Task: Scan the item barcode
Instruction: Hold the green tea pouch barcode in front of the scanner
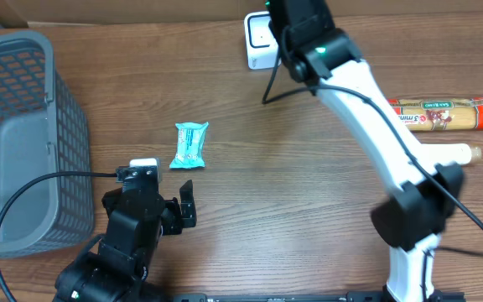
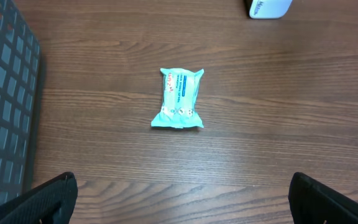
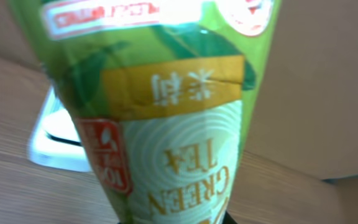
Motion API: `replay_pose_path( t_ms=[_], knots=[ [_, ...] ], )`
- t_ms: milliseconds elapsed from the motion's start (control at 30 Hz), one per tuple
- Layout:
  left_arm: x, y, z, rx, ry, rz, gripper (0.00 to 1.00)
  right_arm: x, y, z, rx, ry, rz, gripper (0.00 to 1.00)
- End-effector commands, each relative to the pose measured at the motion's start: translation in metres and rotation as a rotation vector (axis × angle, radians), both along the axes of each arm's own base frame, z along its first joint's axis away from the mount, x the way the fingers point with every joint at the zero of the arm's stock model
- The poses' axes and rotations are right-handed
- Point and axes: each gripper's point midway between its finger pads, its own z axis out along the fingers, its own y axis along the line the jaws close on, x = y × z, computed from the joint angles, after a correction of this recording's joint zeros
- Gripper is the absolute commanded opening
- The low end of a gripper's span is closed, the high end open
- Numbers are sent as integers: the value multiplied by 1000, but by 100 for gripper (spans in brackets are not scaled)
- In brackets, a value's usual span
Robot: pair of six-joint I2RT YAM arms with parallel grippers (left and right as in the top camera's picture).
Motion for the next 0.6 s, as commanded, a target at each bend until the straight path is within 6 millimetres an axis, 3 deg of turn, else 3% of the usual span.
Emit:
replay_pose_path(
  t_ms=[0, 267, 567],
  knots=[
    [0, 1, -1, -3, -4, 12, 100, 18, -8, -14, -298, 30, 57, 4],
    [0, 1, -1, -3, -4, 12, 100, 65, 14, -56, -490, -19, 162, 4],
    [0, 1, -1, -3, -4, 12, 99, 96, 10, -101, -613, -26, 194, 4]
  ],
)
